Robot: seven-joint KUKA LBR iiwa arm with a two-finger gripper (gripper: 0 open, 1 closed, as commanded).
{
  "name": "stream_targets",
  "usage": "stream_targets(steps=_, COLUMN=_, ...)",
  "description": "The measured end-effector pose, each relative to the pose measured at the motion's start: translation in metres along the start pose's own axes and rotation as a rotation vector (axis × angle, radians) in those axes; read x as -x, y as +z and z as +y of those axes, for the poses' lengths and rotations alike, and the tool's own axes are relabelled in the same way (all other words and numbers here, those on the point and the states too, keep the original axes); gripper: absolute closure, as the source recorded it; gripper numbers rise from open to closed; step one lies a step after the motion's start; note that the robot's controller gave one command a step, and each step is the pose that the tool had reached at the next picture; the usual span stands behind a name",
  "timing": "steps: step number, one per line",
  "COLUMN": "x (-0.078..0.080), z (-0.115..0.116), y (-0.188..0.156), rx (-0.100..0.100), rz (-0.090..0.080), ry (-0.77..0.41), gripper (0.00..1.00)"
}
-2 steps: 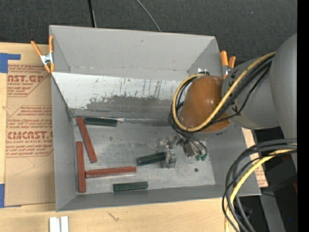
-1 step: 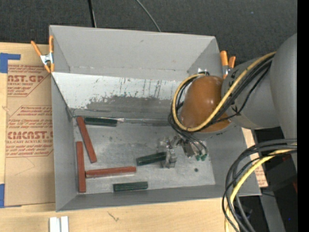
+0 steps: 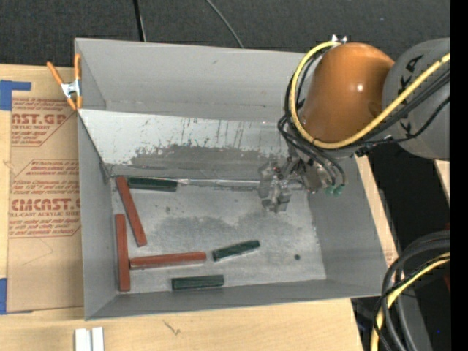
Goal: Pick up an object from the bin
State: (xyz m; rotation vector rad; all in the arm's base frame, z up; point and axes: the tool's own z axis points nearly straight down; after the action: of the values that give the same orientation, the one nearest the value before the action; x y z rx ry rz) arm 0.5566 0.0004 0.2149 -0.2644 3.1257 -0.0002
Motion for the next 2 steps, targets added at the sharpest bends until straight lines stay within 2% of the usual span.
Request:
stream_targets(steps=1, x=-0.0005, z=0.0000, y=0.0007, rx=0.001, rz=0.002, ry=0.000, gripper=0.00)
stream_targets(steps=2, x=-0.0005, z=0.0000, y=0.0007, rx=0.001, rz=0.002, ry=0.000, gripper=0.00)
